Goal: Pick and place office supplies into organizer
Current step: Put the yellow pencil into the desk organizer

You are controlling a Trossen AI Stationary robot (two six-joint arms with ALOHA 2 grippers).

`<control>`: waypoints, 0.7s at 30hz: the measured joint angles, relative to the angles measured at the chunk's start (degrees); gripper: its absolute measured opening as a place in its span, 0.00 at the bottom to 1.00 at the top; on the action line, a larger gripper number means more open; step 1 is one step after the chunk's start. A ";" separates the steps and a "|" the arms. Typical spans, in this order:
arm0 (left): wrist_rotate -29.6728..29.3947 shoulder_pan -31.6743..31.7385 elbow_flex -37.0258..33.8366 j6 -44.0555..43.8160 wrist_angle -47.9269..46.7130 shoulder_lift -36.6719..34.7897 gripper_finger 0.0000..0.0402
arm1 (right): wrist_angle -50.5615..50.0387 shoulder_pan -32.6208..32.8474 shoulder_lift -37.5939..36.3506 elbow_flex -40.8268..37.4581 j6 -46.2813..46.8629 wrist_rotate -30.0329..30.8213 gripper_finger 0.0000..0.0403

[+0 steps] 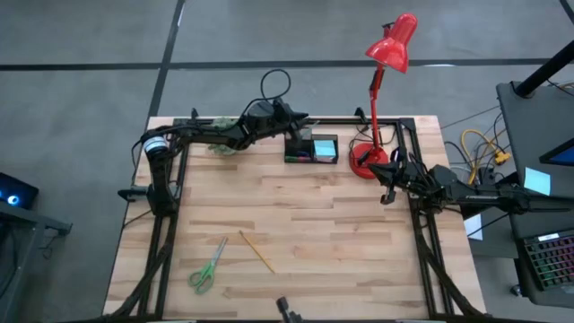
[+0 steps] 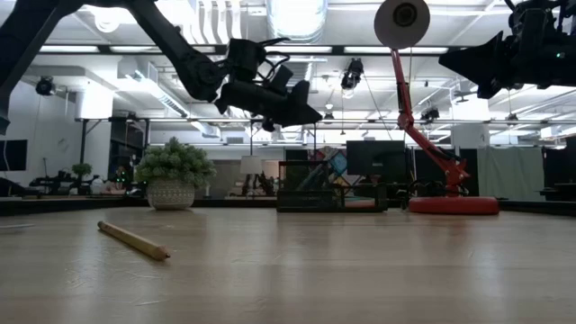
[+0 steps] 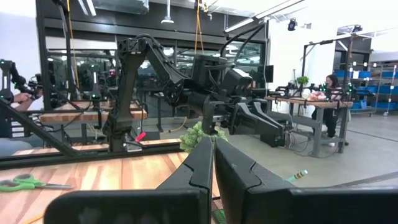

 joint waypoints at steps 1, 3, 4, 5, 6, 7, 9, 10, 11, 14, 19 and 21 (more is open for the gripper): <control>1.21 -0.06 0.00 0.00 0.07 0.00 0.18 | 0.00 0.00 0.00 0.00 -0.02 0.00 0.02; 3.72 -0.22 0.00 -0.01 0.26 -0.01 0.18 | -0.02 0.00 0.00 0.00 -0.02 0.00 0.02; 4.58 -0.35 0.00 0.00 0.32 -0.02 0.18 | -0.02 0.00 0.00 0.00 -0.04 0.00 0.02; 5.21 -0.53 0.00 0.00 0.41 -0.02 0.18 | -0.04 0.00 0.00 0.00 -0.04 0.00 0.02; 5.48 -0.74 0.00 0.00 0.55 -0.02 0.18 | -0.04 0.00 0.00 0.00 -0.04 0.02 0.02; 5.59 -0.90 0.00 0.00 0.57 -0.02 0.18 | -0.06 0.00 0.00 0.00 -0.07 0.01 0.02; 6.23 -1.25 0.00 0.00 0.59 -0.04 0.18 | -0.07 0.00 0.00 0.00 -0.09 0.00 0.02; 6.85 -1.42 0.00 0.02 0.59 -0.04 0.18 | -0.09 0.00 0.00 0.00 -0.16 0.00 0.02; 7.58 -1.54 0.00 0.02 0.63 -0.04 0.18 | -0.10 0.00 0.00 0.00 -0.22 0.01 0.02; 11.12 -2.04 0.11 0.01 0.65 -0.07 0.18 | -0.17 0.00 0.00 0.00 -0.24 0.01 0.02; 15.84 -3.26 0.28 0.04 0.61 -0.55 0.18 | -0.31 0.00 0.00 0.00 -0.80 0.02 0.02; 17.02 -3.92 0.26 0.39 0.66 -1.06 0.18 | -0.65 0.00 -0.02 0.00 -1.07 0.02 0.02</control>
